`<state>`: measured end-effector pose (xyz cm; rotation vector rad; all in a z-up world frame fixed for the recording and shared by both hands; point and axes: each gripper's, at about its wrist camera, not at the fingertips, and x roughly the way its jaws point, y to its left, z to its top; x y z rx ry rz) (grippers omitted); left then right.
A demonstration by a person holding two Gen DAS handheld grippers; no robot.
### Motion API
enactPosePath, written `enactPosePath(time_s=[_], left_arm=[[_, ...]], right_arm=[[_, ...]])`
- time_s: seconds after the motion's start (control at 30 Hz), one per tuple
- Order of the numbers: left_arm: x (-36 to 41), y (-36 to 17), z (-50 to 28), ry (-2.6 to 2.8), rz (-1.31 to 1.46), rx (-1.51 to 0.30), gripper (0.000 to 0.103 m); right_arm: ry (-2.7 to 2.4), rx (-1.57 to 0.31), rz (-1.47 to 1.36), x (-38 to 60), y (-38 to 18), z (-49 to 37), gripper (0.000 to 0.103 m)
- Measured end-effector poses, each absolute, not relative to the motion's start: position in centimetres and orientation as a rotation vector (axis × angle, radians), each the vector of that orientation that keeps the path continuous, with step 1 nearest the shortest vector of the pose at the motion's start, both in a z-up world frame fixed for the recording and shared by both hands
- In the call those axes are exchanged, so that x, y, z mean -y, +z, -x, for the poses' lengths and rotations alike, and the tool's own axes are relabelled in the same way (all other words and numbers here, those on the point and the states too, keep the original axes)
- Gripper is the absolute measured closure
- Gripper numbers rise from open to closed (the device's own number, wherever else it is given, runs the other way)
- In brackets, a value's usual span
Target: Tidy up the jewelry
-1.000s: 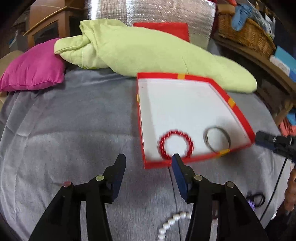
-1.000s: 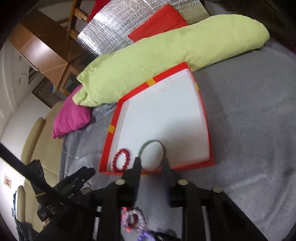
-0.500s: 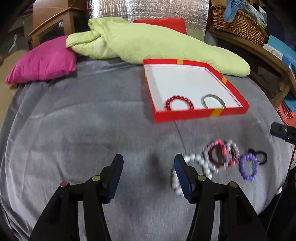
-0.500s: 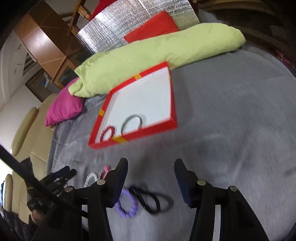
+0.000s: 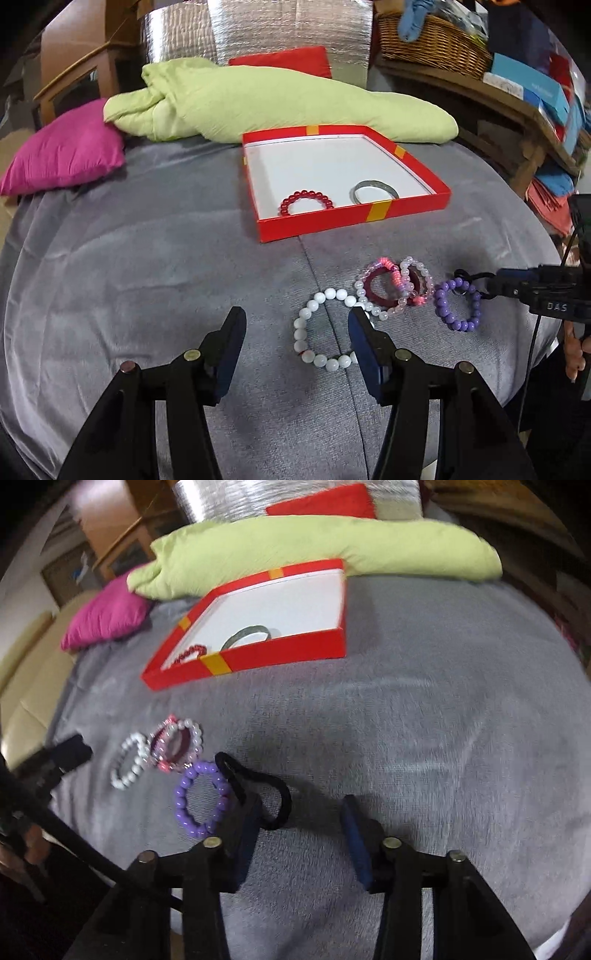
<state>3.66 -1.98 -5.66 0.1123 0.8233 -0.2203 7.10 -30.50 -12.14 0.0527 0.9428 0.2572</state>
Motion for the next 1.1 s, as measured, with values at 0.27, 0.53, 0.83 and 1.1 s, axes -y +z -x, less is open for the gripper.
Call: enactPosePath(time_s=[0.27, 0.53, 0.83, 1.1], left_arm=[[2.8, -5.9, -3.7, -0.233, -0.133, -0.817, 0.045], [6.1, -6.4, -3.6, -0.367, -0.165, -0.837, 0.053], [9.4, -7.7, -4.3, -0.431, -0.252, -0.87, 0.056], [10.2, -9.2, -6.2, -0.42, -0.302, -0.93, 0.077]], right_arm=[[0.175, -0.874, -0.078, 31.5, -11.0, -7.9, 0.092], [0.106, -0.786, -0.266, 34.2, -8.8, -7.5, 0.092], [0.169, -0.862, -0.352, 34.9, -9.4, -7.5, 0.091], [0.156, -0.852, -0.377, 35.5, -9.4, -7.3, 0.09]])
